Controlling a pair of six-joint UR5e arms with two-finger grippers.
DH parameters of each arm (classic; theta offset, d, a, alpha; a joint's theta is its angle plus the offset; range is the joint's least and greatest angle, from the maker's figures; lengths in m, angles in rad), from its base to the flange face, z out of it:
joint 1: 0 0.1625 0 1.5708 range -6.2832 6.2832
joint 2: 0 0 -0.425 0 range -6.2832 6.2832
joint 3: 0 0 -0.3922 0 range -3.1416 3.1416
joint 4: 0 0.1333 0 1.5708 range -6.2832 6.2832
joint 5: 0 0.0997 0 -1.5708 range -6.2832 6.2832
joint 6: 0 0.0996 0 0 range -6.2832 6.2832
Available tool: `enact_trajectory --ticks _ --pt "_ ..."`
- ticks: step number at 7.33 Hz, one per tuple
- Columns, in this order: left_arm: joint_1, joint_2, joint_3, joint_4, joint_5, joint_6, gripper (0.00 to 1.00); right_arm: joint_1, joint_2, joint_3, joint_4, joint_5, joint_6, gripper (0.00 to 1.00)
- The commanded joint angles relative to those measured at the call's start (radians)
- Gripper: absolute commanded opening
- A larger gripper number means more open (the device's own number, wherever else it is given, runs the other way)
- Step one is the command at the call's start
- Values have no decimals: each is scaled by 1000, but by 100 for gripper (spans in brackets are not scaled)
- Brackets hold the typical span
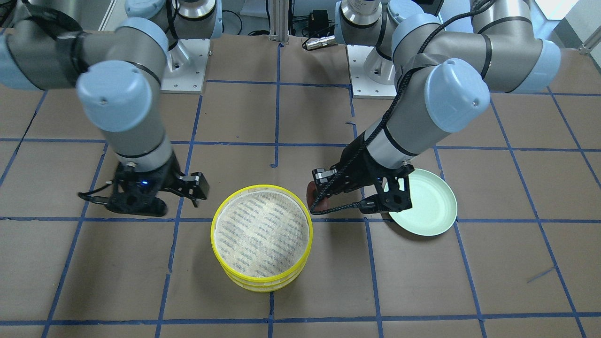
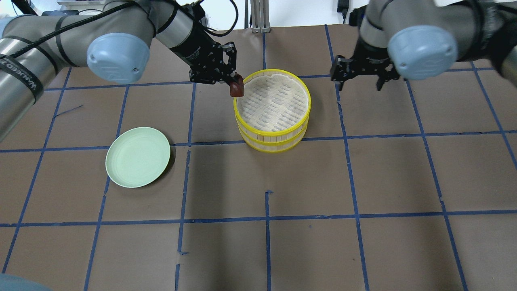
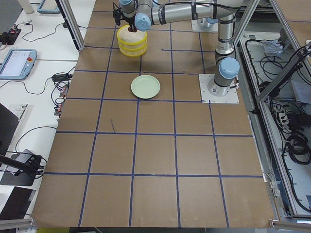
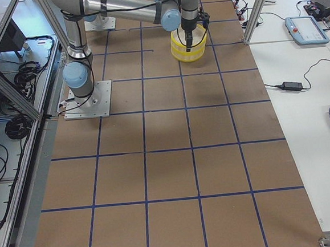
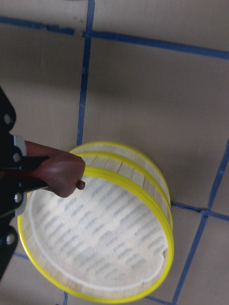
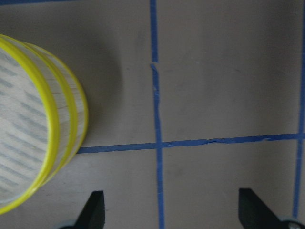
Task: Place buns in different layers of steamer
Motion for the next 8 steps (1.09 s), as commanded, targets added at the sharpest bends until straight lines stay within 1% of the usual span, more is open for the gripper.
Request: enact_trajectory --ticks 1,2,3,4,5,6,7,8 --pt "-50 -88 -10 120 -7 -64 10 -126 -103 -6 121 3 -126 100" --pt "-61 -102 -20 124 -7 -62 18 -99 -155 -34 184 7 -126 100" --pt "-64 -107 -22 122 -10 -64 40 -43 -138 -90 232 6 -126 100" --pt "-68 -122 -28 134 -12 -65 48 -24 -100 -111 243 8 -123 100" --pt "-75 -145 -31 212 -9 -64 64 -24 -98 -114 243 11 -114 100" --pt "-75 -150 -31 229 -7 -64 72 -24 -98 -114 241 52 -111 100" --pt "-75 -130 -25 229 -5 -65 76 -18 -100 -112 241 66 -109 100" --pt "-72 -83 -14 216 14 -59 81 1 -98 -108 238 54 -108 100"
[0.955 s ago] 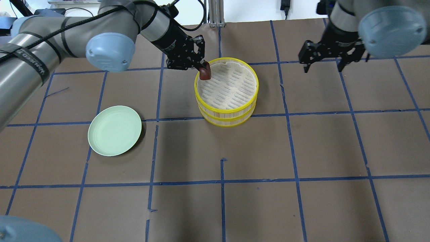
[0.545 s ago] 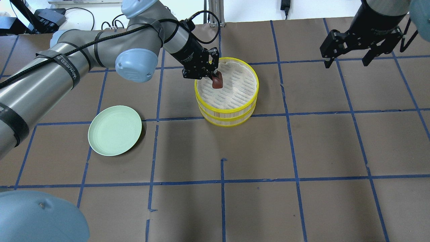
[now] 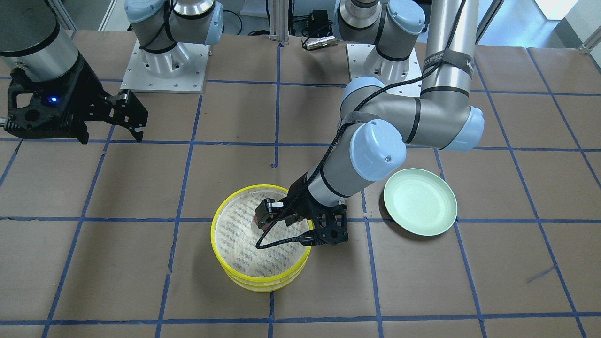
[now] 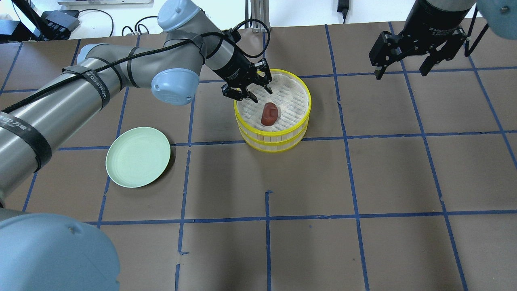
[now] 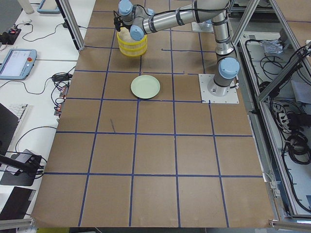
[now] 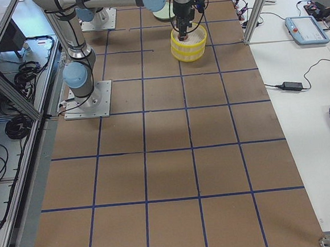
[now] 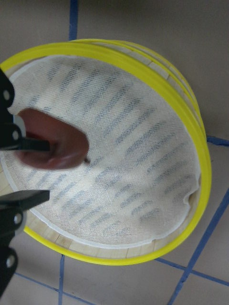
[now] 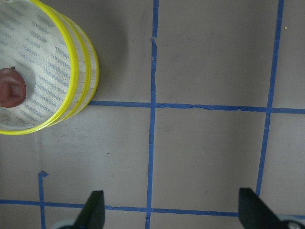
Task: Place buns in different layers of steamer
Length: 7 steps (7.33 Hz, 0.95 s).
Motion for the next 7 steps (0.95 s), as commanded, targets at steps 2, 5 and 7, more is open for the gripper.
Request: enact_trajectory --ticks 2,5,7 --pt "52 149 -7 -72 297 121 100 40 12 8 -18 -1 13 100" --pt "160 362 -7 -466 417 330 100 42 9 3 -7 -29 30 100" --pt "178 401 26 -572 473 366 100 49 12 6 5 -29 32 100"
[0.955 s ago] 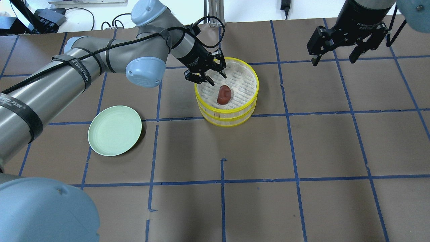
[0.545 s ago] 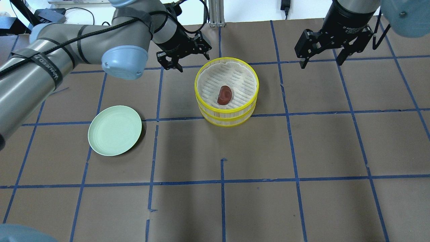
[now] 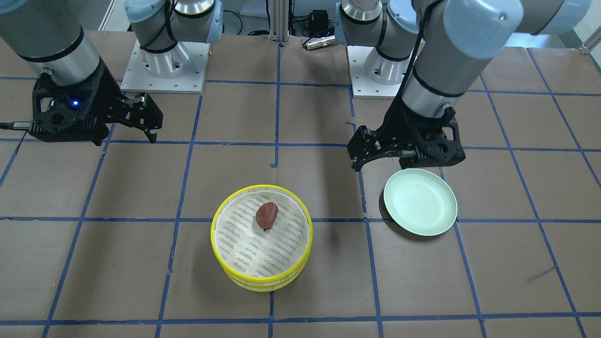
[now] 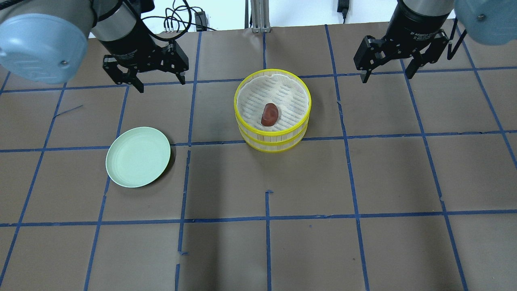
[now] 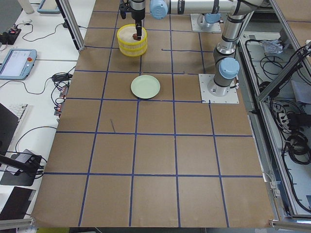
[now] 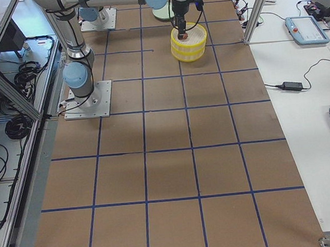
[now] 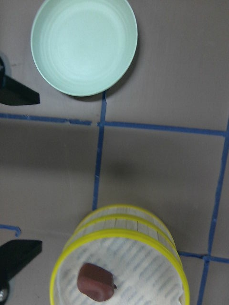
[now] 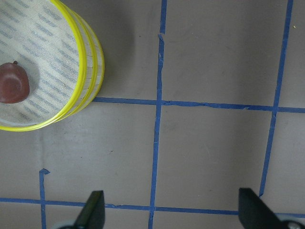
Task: Place buns in different layers of steamer
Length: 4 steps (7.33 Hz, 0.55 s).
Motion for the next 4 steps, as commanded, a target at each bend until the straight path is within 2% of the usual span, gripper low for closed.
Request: enact_trajectory --ticks 1,4 --pt "14 18 21 -119 32 46 100 38 21 -10 -10 -4 -8 100" --pt "-9 53 -33 -126 23 37 100 52 50 -36 10 -1 -3 100"
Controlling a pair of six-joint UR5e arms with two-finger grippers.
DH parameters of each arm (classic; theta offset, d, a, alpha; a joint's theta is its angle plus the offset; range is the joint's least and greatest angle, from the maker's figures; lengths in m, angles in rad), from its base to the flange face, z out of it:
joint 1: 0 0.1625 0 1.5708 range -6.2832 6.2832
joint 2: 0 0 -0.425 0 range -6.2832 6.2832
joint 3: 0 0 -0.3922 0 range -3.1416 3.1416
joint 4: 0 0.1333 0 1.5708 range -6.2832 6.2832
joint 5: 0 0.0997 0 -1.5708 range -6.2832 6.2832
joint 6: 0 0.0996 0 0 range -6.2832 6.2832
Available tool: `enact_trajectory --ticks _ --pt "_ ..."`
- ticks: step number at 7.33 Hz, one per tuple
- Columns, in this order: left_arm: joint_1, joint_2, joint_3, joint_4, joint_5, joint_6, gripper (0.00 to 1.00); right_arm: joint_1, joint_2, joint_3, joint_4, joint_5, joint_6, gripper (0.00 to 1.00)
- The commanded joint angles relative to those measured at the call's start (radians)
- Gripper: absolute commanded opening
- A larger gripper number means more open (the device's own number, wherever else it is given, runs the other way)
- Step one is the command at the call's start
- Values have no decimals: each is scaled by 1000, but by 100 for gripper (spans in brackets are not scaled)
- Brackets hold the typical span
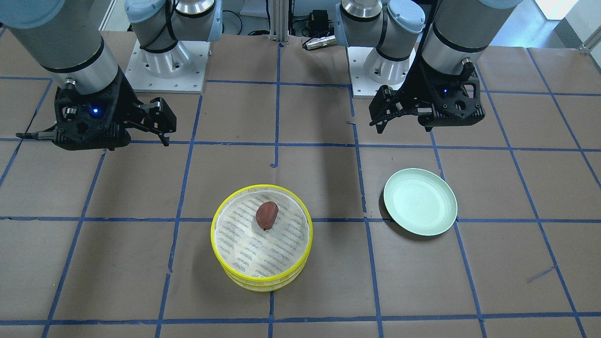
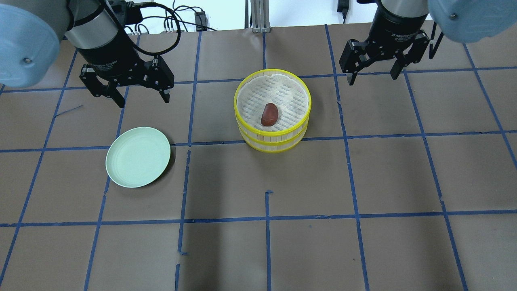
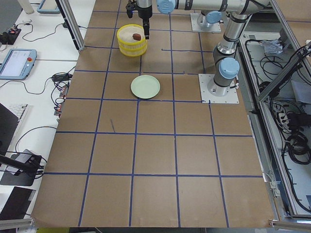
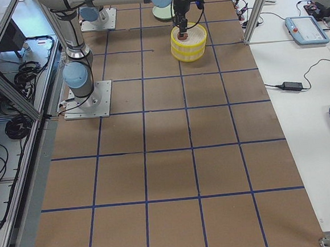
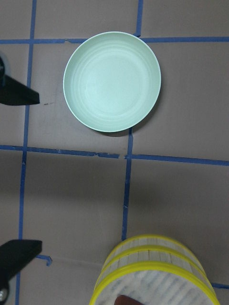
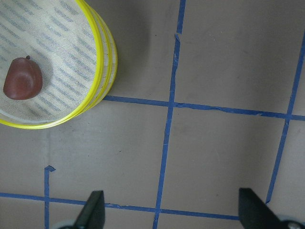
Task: Place buns in different layers of steamer
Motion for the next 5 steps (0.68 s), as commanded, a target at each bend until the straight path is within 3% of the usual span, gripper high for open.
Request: enact_trajectory --ticks 1,5 --pt "-12 19 -22 -1 -10 2 100 2 0 0 3 1 -1 100" --pt "-16 10 -22 -4 -51 3 100 2 -6 13 -4 13 2 100"
